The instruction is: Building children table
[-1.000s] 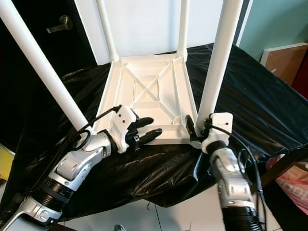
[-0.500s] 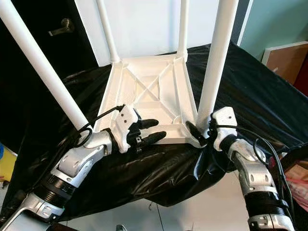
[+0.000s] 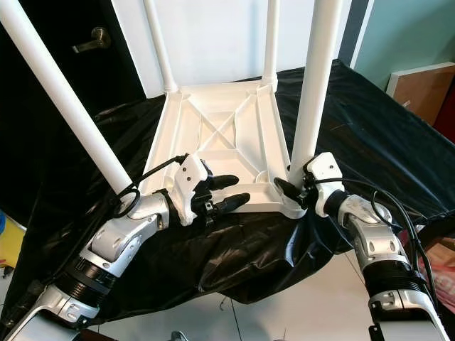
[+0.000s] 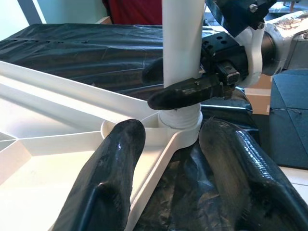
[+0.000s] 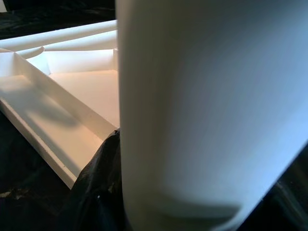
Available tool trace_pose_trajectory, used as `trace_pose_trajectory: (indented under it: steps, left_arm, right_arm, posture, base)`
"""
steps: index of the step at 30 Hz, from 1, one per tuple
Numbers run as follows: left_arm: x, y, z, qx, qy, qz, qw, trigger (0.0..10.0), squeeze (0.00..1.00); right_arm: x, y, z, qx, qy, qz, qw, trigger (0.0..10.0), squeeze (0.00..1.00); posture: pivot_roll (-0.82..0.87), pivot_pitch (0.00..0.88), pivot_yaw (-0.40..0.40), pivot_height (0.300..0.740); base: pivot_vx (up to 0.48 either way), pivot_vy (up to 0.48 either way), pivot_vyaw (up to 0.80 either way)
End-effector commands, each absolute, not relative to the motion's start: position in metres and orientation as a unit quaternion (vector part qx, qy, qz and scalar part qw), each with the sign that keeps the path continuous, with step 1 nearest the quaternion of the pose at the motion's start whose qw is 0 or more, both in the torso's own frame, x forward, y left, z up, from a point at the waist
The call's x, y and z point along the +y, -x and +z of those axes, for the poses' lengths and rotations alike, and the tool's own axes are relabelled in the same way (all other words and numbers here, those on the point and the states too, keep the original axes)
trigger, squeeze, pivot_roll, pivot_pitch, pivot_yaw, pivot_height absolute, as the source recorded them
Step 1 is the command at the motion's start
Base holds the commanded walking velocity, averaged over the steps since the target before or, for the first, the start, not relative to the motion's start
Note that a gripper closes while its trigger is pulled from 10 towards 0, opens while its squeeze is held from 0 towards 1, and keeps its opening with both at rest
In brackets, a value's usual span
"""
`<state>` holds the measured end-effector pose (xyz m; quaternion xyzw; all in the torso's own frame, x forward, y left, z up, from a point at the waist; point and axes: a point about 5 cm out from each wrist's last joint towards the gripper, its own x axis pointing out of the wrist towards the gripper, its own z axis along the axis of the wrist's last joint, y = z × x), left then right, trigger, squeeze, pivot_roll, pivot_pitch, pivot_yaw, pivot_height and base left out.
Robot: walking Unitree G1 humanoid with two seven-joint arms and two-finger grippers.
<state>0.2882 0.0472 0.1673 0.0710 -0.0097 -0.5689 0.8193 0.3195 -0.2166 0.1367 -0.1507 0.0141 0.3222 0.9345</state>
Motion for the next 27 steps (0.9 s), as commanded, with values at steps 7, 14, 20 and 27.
trace_pose_trajectory:
  steps: [7, 14, 20, 27]
  left_arm:
    - [0.052, -0.286, 0.162, -0.001, -0.074, -0.574, 0.815, 10.0, 0.00]
    - [0.049, -0.284, 0.163, -0.002, -0.061, -0.580, 0.813, 10.0, 0.00]
    - [0.047, -0.283, 0.164, -0.003, -0.057, -0.582, 0.811, 10.0, 0.00]
    - [0.047, -0.284, 0.163, -0.008, -0.064, -0.577, 0.814, 10.0, 0.00]
  right_arm:
    - [-0.225, -0.313, 0.118, 0.037, 0.114, 0.259, 0.959, 10.0, 0.00]
    - [-0.217, -0.313, 0.110, 0.025, 0.064, 0.123, 0.990, 10.0, 0.00]
    - [-0.204, -0.311, 0.105, 0.025, 0.027, 0.045, 0.998, 10.0, 0.00]
    - [-0.197, -0.306, 0.100, 0.030, -0.019, -0.080, 0.996, 10.0, 0.00]
  posture:
    - [-0.12, 0.000, 0.072, 0.740]
    - [-0.13, 0.000, 0.073, 0.740]
    - [-0.14, 0.000, 0.076, 0.740]
    - [-0.13, 0.000, 0.068, 0.740]
  base:
    - [0.000, 0.000, 0.00]
    - [0.000, 0.000, 0.00]
    - [0.000, 0.000, 0.00]
    - [0.000, 0.000, 0.00]
